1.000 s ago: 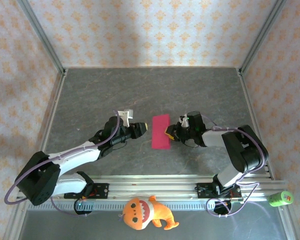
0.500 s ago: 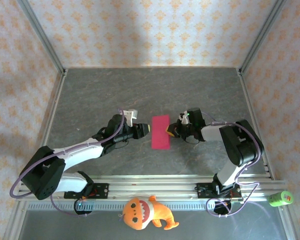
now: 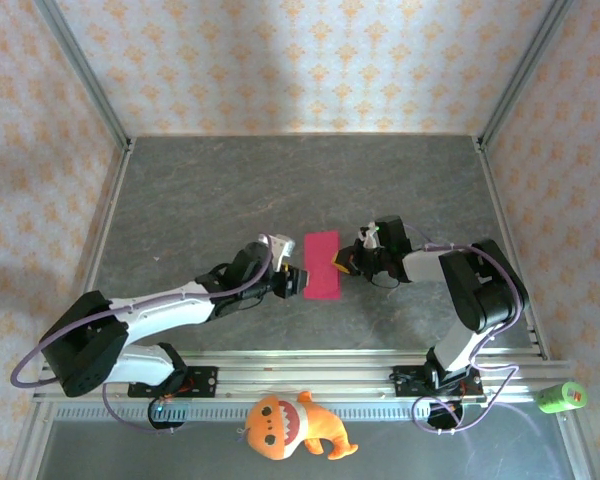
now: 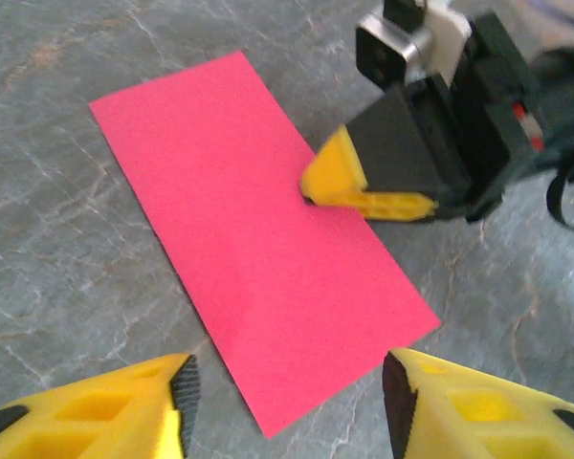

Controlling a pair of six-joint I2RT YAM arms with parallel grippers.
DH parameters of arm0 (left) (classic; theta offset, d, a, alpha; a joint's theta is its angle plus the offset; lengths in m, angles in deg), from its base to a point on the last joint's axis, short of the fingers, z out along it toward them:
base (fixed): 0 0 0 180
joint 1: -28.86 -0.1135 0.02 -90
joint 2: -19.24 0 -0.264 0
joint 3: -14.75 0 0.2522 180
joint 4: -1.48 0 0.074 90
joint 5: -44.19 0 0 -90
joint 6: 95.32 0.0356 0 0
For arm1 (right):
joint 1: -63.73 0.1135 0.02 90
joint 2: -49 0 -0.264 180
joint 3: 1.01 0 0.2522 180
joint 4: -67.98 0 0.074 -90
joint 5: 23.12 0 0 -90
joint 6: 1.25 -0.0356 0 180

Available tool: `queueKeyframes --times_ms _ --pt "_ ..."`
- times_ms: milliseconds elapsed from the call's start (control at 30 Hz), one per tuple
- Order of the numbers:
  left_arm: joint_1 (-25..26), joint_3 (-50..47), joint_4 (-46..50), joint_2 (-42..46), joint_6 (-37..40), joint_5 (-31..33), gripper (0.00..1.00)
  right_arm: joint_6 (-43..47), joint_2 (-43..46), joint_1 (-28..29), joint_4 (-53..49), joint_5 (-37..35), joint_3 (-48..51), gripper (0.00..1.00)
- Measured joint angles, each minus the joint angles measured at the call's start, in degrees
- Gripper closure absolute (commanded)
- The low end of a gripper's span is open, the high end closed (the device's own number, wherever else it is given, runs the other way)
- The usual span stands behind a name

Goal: Fold a paper plane with a square sheet of paper (pick it up from the middle)

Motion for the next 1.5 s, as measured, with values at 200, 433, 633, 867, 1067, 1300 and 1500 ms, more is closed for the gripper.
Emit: queueKeyframes --times_ms 200,433,633,867,1067,1300,1500 --pt "9.8 3.7 4.4 -1.1 7.3 9.6 0.32 -0.4 0.1 0.0 0.2 0.4 0.0 0.99" --pt "18.6 13.4 8.3 -13.0 14.7 18.6 0.29 -0.8 0.1 0.0 0.2 0.4 0.0 0.99" --pt "24.1 18.9 11.0 -21.5 19.1 27.6 0.25 -0.8 0.2 0.0 0.2 0.4 0.0 0.99" --pt "26.6 19.3 11.7 -21.7 22.1 37.4 0.25 -0.8 0.5 0.0 -0.1 0.4 0.0 0.99" --pt "27.2 15.1 9.1 -15.6 23.4 42.9 0.13 -0.8 1.0 0.0 -0.7 0.3 0.0 0.98" --pt "27.2 15.5 8.6 -19.3 25.5 43.9 0.14 -0.8 1.0 0.0 -1.0 0.4 0.0 0.98" --pt "27.2 17.2 8.4 -23.1 28.1 46.6 0.13 -0.8 1.0 0.0 -1.1 0.4 0.0 0.98"
